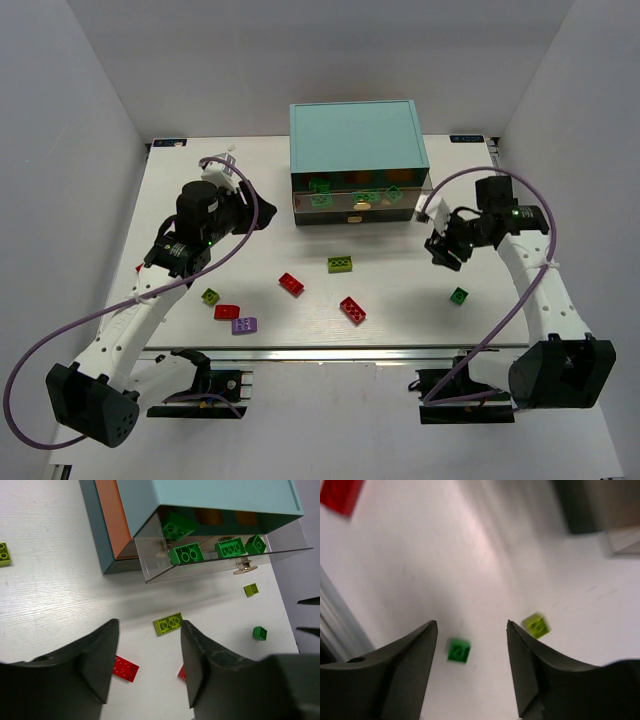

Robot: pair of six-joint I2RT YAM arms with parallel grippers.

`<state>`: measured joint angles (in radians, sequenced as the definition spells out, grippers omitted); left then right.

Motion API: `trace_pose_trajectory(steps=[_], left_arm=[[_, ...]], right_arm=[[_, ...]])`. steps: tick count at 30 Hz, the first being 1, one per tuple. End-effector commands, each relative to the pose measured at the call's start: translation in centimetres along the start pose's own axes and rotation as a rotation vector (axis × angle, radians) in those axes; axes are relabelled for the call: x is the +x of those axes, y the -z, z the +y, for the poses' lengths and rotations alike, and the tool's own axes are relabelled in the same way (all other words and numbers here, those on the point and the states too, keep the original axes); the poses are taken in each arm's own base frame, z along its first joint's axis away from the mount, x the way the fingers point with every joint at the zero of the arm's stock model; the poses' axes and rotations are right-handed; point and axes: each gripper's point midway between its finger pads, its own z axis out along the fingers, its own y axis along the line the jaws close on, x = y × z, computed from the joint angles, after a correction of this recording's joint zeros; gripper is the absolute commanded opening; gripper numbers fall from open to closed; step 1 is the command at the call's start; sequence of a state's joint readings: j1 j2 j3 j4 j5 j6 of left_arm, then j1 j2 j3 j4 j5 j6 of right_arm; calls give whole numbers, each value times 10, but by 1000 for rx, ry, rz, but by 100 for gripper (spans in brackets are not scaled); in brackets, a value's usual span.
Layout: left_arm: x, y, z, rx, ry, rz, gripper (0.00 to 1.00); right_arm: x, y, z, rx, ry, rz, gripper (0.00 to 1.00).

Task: Sort the legos into containers by color

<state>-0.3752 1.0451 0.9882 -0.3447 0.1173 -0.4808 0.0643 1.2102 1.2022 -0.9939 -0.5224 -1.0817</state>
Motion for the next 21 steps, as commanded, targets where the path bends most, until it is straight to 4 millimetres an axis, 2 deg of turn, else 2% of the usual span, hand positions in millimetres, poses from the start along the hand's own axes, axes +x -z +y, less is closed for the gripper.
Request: trace_pose_trajectory(steps=[1,2,3,4,7,11,15,19,21], left_arm=[[0,3,1,0,-14,-7,64],[0,2,1,2,-20,-5,65],[2,0,1,2,-22,3,66],[2,-2,1,3,-25,7,67],[0,-7,0,7,-34,9,70],[0,-13,-2,26,-35,12,73],[3,-17,-3,35,-27,18,76],[3,-19,-3,33,-24,26,77],[4,-19,-2,29,-25,27,77]], right_arm=[[61,9,18,8,-95,265,65],[68,8,23,-3,-111,287,71],[77,5,30,-22,-140,312,72],[87,3,31,-23,-156,355,88],[113,-9,33,-14,-205,439,89],[139,-27,42,-34,-208,487,89],[167,-45,40,-38,-207,563,88],[179,-52,27,4,-220,600,86],[183,-58,27,5,-219,602,86]])
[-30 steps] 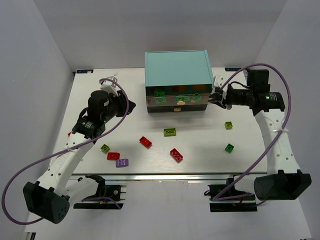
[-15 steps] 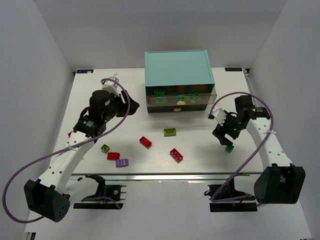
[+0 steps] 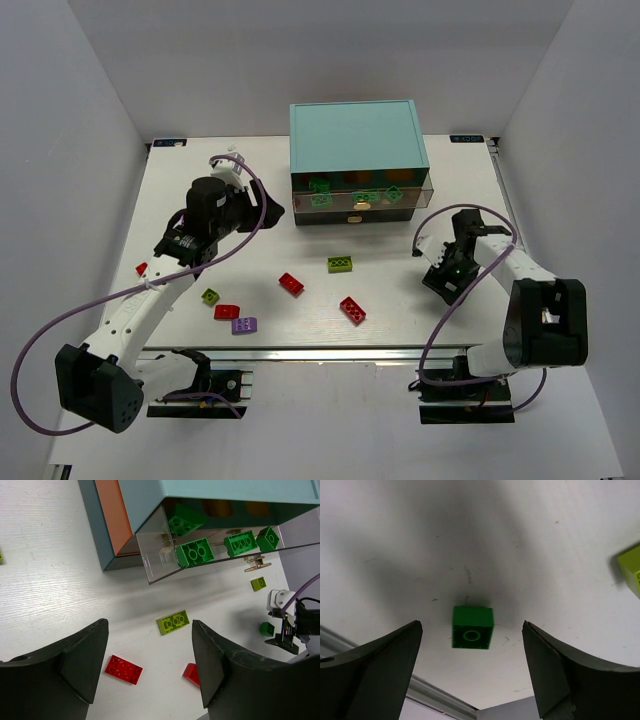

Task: Sort the legos into containers by color

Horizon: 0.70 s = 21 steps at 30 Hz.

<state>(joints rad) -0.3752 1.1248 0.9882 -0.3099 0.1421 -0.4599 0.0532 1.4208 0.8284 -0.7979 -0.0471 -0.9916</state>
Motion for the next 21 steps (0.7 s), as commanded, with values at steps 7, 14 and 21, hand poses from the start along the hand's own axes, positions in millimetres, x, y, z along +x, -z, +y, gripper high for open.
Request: trace_pose_trajectory(steps=[7,14,21], left_arm=[[-5,3,-3,10,-4,-17,78],[-7,3,-3,4,-4,-20,78],[-11,1,-7,26,-9,-29,78]], right_arm=[[14,-19,-5,2,-2,77,73],[0,-7,4,-79,44,19,12],[-101,110,51,-267,419,-515,0]])
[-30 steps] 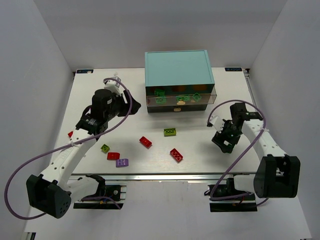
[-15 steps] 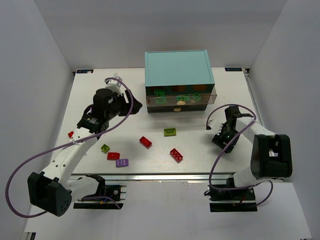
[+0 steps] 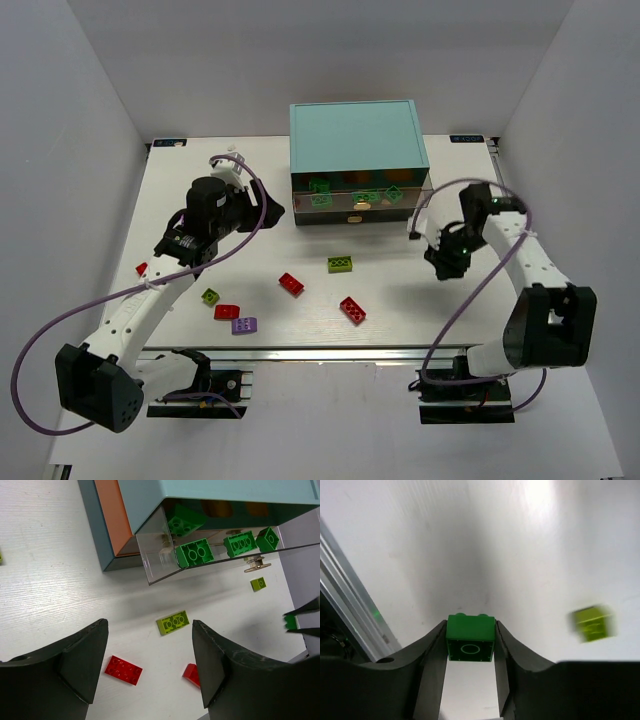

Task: Sort the legos into containers by color

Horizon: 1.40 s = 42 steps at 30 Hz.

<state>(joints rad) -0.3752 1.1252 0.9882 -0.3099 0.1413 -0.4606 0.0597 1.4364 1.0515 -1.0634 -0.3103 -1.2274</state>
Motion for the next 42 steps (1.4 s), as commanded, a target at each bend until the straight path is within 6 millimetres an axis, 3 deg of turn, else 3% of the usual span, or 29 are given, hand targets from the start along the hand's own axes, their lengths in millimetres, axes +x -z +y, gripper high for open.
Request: trace_pose_trajectory(steps=[1,4,5,8,10,12,15,20,22,25,26,29,31,34,37,38,40,41,42], left_arm=[[-11,1,-9,36,-9,-31,78],[-10,-3,-11,50,-4,-23,77],[-9,-4,-12,52,-4,-18,77],[-12,-3,-15,64,-2,-28,77],[-14,-2,-15,64,-3,-34,77],[-16,1,-16,63,-5,-39,77],[-18,4,-16,59,-4,-45,77],[-15,11,-12,38,11,-58,77],[-14,15,-11,36,21,-66,77],[-12,18,-9,27,29,-67,77],[-13,19,-9,25,31,-70,77],[-13,20,-9,19,33,-69,77],[-13,20,-8,16,35,-69,77],[-13,19,-9,20,38,-67,77],[-14,19,-8,13,38,-67,77],[-14,20,-8,13,40,-67,77],[-13,21,-7,7,39,-69,76],[-12,21,-6,4,41,-64,76],[-13,23,-6,2,41,-68,75]], right_arm=[[-95,72,21,-21,245,-359,0],[-149,107,6,13,184,-526,0],[-180,132,-9,58,137,-621,0],[-230,162,-29,83,-2,-768,0],[-253,167,-40,107,-73,-810,0],[-265,172,-73,209,-213,-844,0],[-274,162,-96,262,-272,-820,0],[-266,146,-124,345,-349,-760,1],[-264,139,-127,352,-359,-747,3],[-261,132,-127,353,-360,-726,21],[-261,131,-125,345,-355,-723,37],[-261,133,-118,330,-328,-722,66],[-260,134,-115,325,-319,-726,68],[-259,133,-110,300,-318,-727,64],[-267,142,-101,279,-271,-767,48],[-274,148,-90,224,-218,-806,26],[-282,158,-67,167,-37,-846,2],[-288,162,-40,52,80,-897,0],[-283,157,-26,20,206,-887,0]])
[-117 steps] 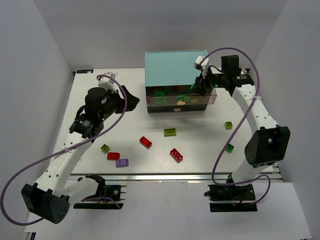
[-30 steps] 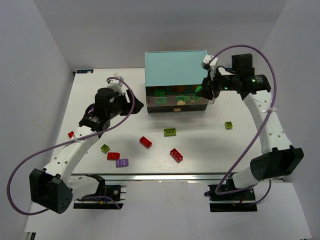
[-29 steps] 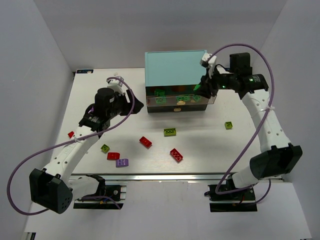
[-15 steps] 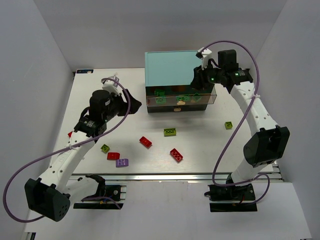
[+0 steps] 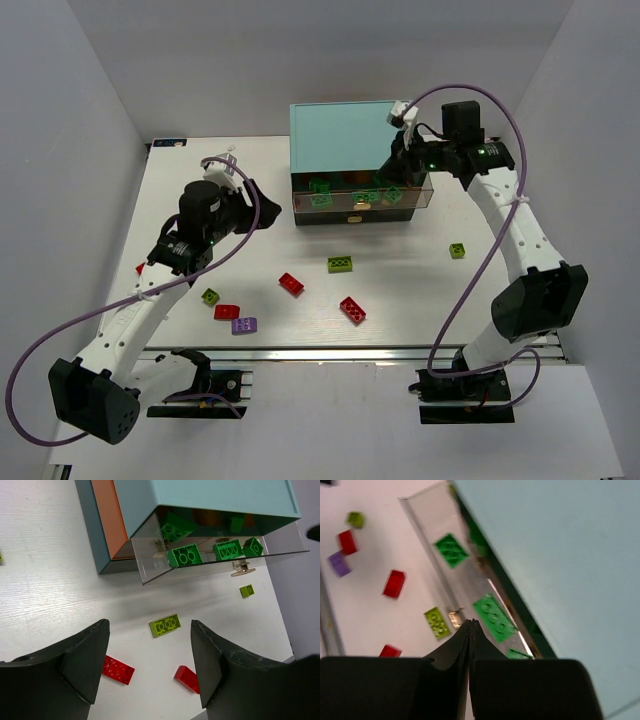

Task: Sort the legos into containers by color

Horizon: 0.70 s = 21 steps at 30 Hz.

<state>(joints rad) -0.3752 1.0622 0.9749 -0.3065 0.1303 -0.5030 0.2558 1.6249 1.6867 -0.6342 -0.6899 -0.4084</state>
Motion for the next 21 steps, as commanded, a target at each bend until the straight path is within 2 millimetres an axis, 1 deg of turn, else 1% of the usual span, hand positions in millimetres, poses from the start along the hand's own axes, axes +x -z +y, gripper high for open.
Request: trace_pose_trajectory(steps=[1,2,3,4,5,6,7,8,9,10,11,12,13,14,16,19,20,21], left_arm=[[-2,8,2,-19,7,-15,75],[-3,10,2,-21,6,-17,75],[-2,10,3,-27,7,-16,75],[-3,12,3,-28,7,-18,75],[-2,13,4,-36,8,-16,75],[-2,16,5,-39,8,-20,75],[-3,17,5,-43,9,-22,75],[-1,17,7,-54,10,-18,75],[-1,18,8,-58,13,-18,74],[1,19,10,-65,14,-13,75],[2,20,11,-70,16,-11,75],[3,20,13,-82,23,-9,75],[4,20,14,-90,26,-8,75],[6,20,17,-101,33,-1,75],[8,21,19,-115,41,-2,76],[11,21,22,-125,54,2,76],[12,21,22,-125,58,2,76],[14,20,23,-126,62,8,77]], right_arm=[[-24,26,72,-323,305,-156,0],[-20,26,84,-384,342,-173,0],[-14,25,87,-403,361,-161,0],[2,19,88,-434,375,-120,0],[15,13,80,-411,392,-53,0],[34,4,70,-389,401,49,0],[36,-2,72,-400,391,53,0],[48,-6,58,-336,394,124,0],[52,-11,55,-312,402,149,0],[64,-14,51,-284,394,181,0],[63,-19,34,-201,417,189,0],[64,-20,29,-163,423,192,0],[75,-22,25,-121,425,231,0],[71,-26,17,-75,442,222,0],[77,-30,6,-12,436,259,0],[80,-38,-14,95,418,285,0],[85,-41,-20,129,409,293,0],[72,-46,-31,193,420,241,0]])
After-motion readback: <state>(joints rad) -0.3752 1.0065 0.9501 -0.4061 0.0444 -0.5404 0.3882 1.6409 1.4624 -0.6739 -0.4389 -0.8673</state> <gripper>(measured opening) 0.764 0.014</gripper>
